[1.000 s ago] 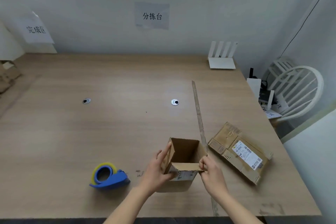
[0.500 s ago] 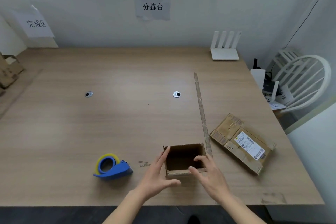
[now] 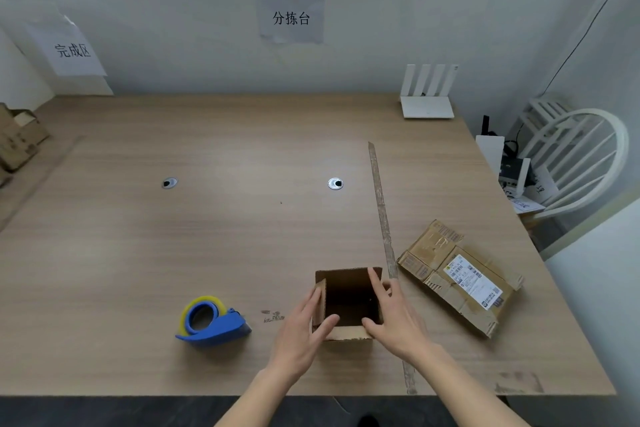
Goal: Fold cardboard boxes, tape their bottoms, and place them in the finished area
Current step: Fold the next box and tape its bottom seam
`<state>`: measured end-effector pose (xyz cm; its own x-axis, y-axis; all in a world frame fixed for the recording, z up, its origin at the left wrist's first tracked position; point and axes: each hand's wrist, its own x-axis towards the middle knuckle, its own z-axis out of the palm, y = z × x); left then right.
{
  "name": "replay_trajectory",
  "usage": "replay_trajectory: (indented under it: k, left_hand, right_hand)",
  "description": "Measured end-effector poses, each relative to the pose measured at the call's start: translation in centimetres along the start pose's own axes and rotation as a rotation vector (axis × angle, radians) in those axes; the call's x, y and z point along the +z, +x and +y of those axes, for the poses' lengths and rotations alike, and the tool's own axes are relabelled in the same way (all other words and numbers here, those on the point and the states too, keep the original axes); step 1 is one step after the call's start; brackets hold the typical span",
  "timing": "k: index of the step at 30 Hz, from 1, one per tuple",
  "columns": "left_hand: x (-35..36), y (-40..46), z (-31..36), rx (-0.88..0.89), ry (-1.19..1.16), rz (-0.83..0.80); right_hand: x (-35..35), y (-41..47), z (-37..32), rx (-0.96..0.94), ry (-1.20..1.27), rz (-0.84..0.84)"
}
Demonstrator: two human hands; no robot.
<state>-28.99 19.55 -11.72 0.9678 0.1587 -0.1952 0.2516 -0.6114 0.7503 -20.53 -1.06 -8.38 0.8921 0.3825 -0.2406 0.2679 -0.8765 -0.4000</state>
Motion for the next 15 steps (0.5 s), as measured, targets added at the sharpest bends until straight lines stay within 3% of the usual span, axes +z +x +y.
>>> replay_trajectory:
  k: [3, 6, 11, 15]
  left_hand:
    - [0.2, 0.6, 0.2, -0.023, 0.045, -0.046]
    - [0.4, 1.2, 0.4, -0.061, 0.095, -0.078]
    - [1.0, 1.0, -1.0, -0.043, -0.044, -0.135]
    - [1.1, 0.8, -2.1, 0.031, -0.046, -0.028]
  right_hand:
    - [0.5, -0.3, 0.2, 0.003, 0.100, 0.045]
    - [1.0, -1.0, 1.2, 0.009, 0.129, -0.013]
    - [0.7, -0.7, 2.2, -0.040, 0.070, -0.113]
    - [0.8, -0.2, 3.2, -0.071, 0.149, -0.082]
